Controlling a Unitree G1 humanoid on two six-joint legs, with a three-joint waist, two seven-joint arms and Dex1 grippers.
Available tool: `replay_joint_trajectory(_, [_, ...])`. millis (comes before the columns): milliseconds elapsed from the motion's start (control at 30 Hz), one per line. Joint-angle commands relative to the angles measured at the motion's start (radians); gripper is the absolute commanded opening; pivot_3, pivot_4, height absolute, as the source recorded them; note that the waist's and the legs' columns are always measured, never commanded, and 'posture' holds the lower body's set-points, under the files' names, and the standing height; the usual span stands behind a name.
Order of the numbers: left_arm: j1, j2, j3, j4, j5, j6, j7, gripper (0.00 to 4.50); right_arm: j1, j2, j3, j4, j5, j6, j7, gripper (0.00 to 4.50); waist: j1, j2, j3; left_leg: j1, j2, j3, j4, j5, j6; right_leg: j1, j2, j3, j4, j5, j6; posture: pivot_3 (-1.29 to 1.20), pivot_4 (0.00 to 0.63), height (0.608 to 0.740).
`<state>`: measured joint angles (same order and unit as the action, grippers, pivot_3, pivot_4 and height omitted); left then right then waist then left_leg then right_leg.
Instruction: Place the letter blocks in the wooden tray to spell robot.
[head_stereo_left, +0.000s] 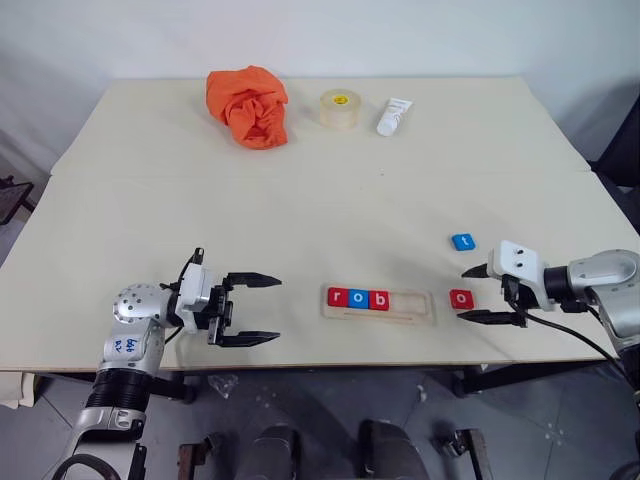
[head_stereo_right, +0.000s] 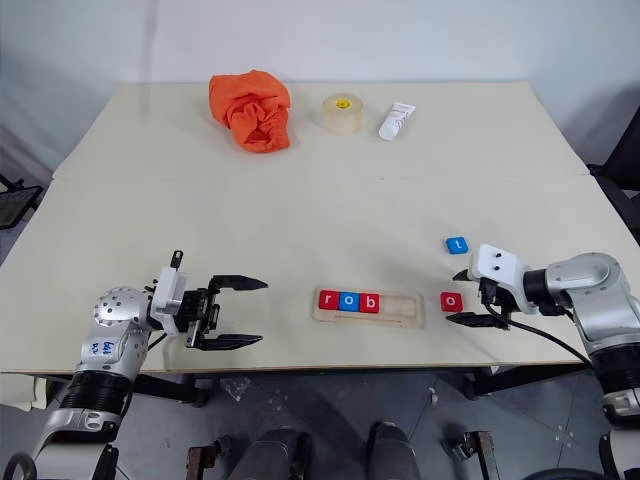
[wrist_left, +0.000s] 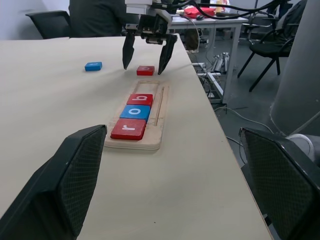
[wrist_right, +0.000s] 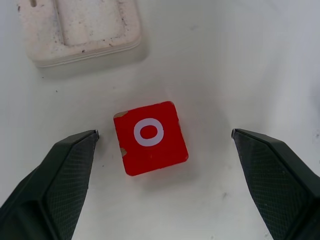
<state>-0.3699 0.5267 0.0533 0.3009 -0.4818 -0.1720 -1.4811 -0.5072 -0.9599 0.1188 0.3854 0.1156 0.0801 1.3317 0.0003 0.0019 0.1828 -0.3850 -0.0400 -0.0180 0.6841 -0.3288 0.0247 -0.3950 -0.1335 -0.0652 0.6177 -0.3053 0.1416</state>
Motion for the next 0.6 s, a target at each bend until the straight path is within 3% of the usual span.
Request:
replay_joint_trajectory(33, [0.024,0.014,0.026,-0.054,-0.022,0.006,0.015,4.5,-0.019,0.012,0.013,0.028,-0.024,-0.015,0.012,3.27,-0.001,0.0,0.0,0.0,0.0,0.0,0.0,0.0,0.0,0.0,0.0,0.0,0.0,0.0,0.0,0.0,0.15,0.74])
replay_joint_trajectory(200, [0.038,0.013,0.03,-0.073,-0.022,0.012,0.025,4.5,-0.029,0.015,0.006,0.022,-0.032,-0.01,-0.001,1.53,-0.001,0.0,0.0,0.0,0.0,0.0,0.0,0.0,0.0,0.0,0.0,0.0,0.0,0.0,0.0,0.0,0.15,0.74])
replay_joint_trajectory(600, [-0.019,-0.023,0.013,-0.005,-0.007,-0.019,0.021,4.5,-0.089,0.022,0.035,-0.35,0.001,0.34,-0.018,1.45,0.0,0.0,0.0,0.0,0.001,0.0,0.0,0.0,-0.002,-0.002,0.0,0.0,0.001,0.0,0.0,0.0,0.15,0.74])
